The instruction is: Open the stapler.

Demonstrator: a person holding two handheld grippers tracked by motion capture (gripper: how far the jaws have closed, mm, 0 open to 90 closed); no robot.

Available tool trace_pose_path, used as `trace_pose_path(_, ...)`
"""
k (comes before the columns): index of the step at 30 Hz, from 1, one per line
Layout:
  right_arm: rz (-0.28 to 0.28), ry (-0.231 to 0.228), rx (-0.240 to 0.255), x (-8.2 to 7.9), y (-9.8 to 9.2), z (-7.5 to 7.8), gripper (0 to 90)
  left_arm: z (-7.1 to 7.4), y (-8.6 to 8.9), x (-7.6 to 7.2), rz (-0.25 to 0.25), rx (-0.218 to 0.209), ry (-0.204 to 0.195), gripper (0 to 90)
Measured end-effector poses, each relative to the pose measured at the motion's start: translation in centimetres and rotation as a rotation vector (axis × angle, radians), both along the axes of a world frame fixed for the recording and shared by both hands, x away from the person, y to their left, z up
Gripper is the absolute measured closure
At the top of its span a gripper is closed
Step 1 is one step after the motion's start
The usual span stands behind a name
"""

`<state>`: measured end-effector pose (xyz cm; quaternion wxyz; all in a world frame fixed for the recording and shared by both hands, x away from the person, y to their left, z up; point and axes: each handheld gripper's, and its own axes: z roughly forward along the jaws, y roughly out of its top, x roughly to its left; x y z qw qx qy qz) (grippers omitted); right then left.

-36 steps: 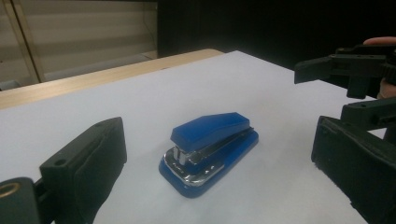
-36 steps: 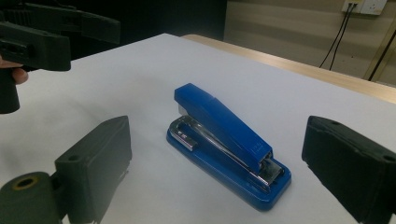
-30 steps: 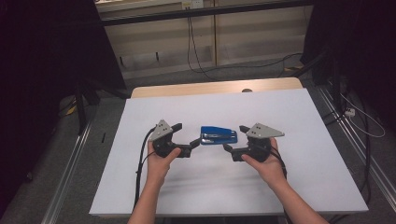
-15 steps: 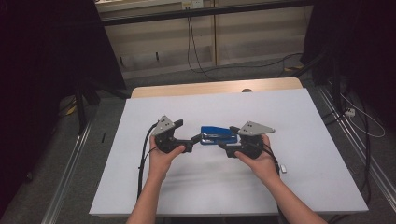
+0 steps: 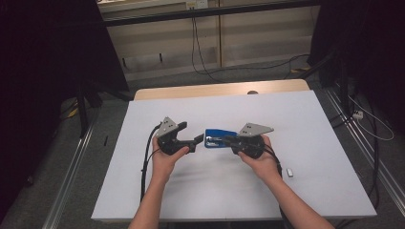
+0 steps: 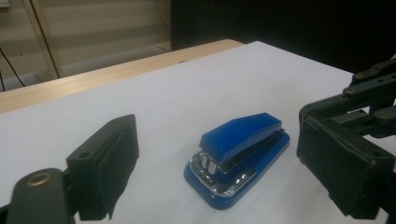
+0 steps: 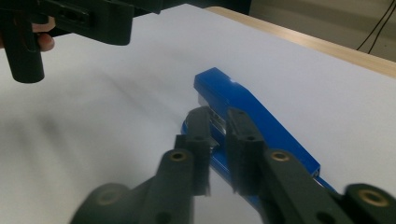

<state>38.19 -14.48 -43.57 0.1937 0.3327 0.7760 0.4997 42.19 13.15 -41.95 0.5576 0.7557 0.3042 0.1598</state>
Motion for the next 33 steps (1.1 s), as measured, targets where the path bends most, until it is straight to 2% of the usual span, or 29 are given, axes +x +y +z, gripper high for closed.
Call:
trace_pose_path(1, 0.012, 0.004, -0.004, 0.2, 0.2, 0.0, 88.0, -0.1, -0.1, 0.1, 0.001, 0.006, 0.008, 13.6)
trace_pose_path(3, 0.014, 0.012, -0.023, 0.5, 0.3, -0.1, 90.0, -0.1, -0.1, 0.1, 0.003, 0.01, 0.011, 14.8)
trace_pose_path(5, 0.014, 0.018, -0.028, 0.6, 0.4, -0.2, 90.0, -0.2, -0.2, 0.1, 0.006, 0.016, 0.014, 14.9)
trace_pose_path(9, 0.019, 0.039, -0.073, 1.2, 0.8, -0.8, 90.0, -0.3, -0.2, 0.2, 0.008, 0.027, 0.017, 15.9)
trace_pose_path(14, 0.024, 0.034, -0.118, 1.5, 1.2, -1.0, 90.0, -0.4, -0.3, 0.2, 0.01, 0.038, 0.023, 17.5)
trace_pose_path(20, 0.018, 0.042, -0.123, 2.1, 1.5, -1.1, 90.0, -0.6, -0.4, 0.4, 0.006, 0.038, 0.027, 19.0)
trace_pose_path(24, 0.028, 0.044, -0.154, 2.4, 2.0, -1.6, 90.0, -0.7, -0.4, 0.5, 0.006, 0.042, 0.038, 23.8)
trace_pose_path(29, 0.042, 0.05, -0.162, 2.9, 2.9, -2.2, 90.0, -1.0, -0.2, 0.7, -0.003, 0.055, 0.056, 30.8)
trace_pose_path(30, 0.04, 0.041, -0.182, 3.1, 3.1, -2.4, 90.0, -1.0, -0.1, 0.7, -0.003, 0.064, 0.059, 33.6)
trace_pose_path(31, 0.04, 0.041, -0.182, 3.1, 3.1, -2.4, 90.0, -1.0, -0.1, 0.7, -0.002, 0.071, 0.067, 33.6)
trace_pose_path(32, 0.042, 0.04, -0.179, 3.3, 3.2, -2.4, 90.0, -1.2, -0.1, 0.8, -0.006, 0.089, 0.072, 39.5)
trace_pose_path(33, 0.042, 0.04, -0.179, 3.3, 3.2, -2.4, 90.0, -1.2, -0.1, 0.8, -0.006, 0.089, 0.072, 43.1)
